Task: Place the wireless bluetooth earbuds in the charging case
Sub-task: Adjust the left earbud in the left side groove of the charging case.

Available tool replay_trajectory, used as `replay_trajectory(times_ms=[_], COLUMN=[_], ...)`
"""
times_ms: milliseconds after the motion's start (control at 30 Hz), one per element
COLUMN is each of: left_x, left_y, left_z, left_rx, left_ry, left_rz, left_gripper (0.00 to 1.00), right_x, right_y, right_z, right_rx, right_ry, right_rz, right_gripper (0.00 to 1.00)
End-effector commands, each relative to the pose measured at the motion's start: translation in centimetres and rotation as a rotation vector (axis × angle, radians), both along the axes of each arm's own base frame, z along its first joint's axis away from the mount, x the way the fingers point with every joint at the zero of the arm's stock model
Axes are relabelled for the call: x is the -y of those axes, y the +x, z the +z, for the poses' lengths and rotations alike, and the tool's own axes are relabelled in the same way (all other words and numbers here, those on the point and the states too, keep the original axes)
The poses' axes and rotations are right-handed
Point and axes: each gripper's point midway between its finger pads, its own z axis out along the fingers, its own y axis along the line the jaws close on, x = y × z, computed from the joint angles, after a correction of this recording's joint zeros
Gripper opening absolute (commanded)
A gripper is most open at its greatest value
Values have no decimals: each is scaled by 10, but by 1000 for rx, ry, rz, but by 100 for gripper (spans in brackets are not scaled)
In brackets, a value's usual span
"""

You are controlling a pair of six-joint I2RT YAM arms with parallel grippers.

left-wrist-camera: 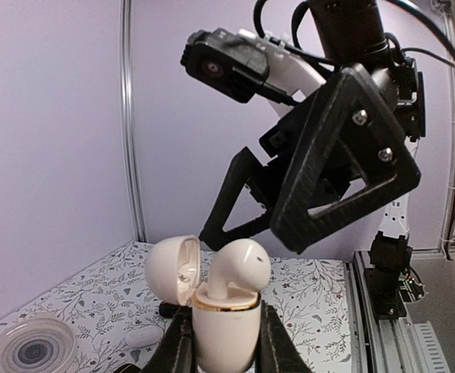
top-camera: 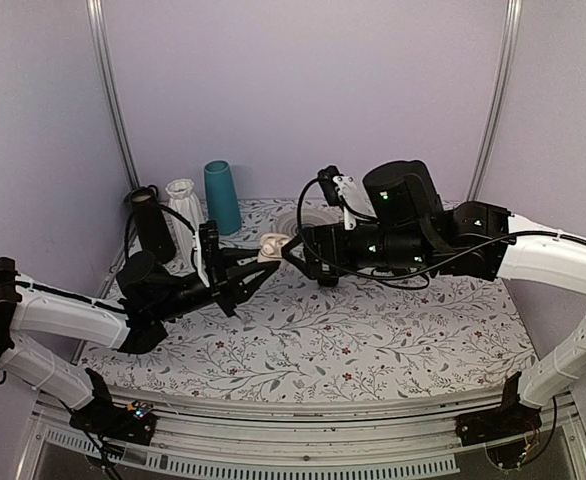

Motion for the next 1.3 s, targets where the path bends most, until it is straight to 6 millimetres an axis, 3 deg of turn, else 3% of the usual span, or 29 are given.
replay_trajectory(times_ms=[0, 233, 800, 1267], left_x=[1, 4, 8, 6], left_y=[-6, -8, -12, -16], left_z=[19, 19, 23, 26], left_rx=[19, 5, 1, 9], left_ry=[-44, -33, -32, -35], left_rz=[-48, -76, -117, -126], left_gripper=[0, 0, 0, 0], right_x=[-5, -9, -23, -18], right_y=[-10, -15, -13, -4], right_z=[42, 49, 26, 16], right_rx=[117, 165, 145, 120], right_ry=[130, 154, 96, 61], right_rz=[103, 151, 181, 114], right_gripper=[94, 100, 99, 99])
